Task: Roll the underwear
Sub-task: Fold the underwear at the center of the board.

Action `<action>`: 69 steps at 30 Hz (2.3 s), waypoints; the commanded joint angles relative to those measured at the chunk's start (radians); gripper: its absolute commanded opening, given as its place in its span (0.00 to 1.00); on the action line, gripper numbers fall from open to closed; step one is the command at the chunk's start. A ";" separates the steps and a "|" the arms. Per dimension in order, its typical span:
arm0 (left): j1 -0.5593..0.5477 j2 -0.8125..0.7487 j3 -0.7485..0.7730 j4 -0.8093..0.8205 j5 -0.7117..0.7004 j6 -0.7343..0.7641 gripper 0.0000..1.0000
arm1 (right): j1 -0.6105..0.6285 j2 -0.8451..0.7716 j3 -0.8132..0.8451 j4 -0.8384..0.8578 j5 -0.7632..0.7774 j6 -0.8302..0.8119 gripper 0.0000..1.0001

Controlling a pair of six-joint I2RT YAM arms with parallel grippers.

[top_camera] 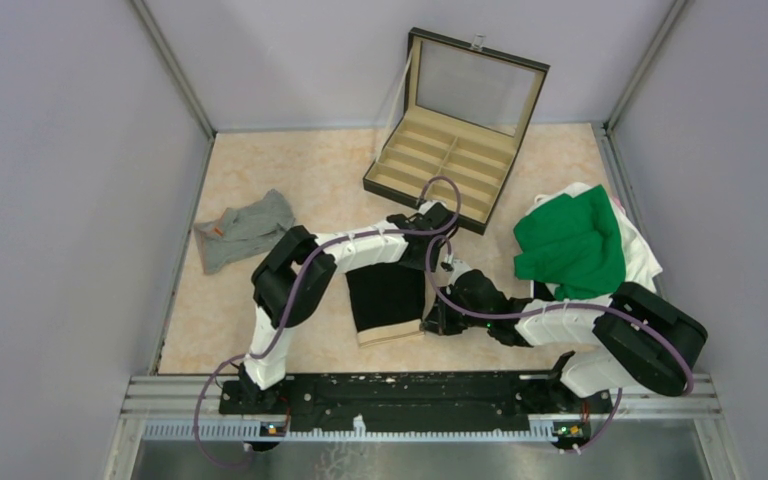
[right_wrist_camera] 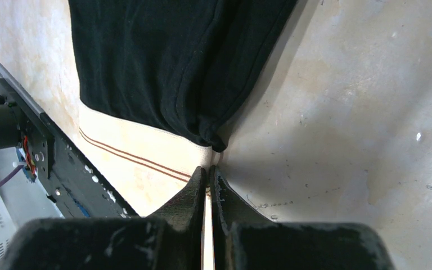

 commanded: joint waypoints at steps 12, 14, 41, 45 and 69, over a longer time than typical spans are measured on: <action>-0.041 0.094 0.014 -0.108 -0.109 -0.001 0.40 | 0.010 0.009 -0.006 0.040 -0.005 0.004 0.00; -0.044 0.103 0.014 -0.115 -0.113 -0.004 0.39 | 0.010 0.009 -0.008 0.041 -0.005 0.005 0.00; 0.036 -0.254 -0.157 0.200 0.043 -0.041 0.00 | 0.009 -0.143 0.157 -0.320 0.250 -0.221 0.00; 0.078 -0.333 -0.241 0.265 0.071 -0.065 0.00 | 0.010 -0.146 0.213 -0.410 0.286 -0.284 0.00; 0.239 -0.547 -0.562 0.539 0.202 -0.136 0.00 | 0.145 -0.086 0.460 -0.654 0.486 -0.549 0.00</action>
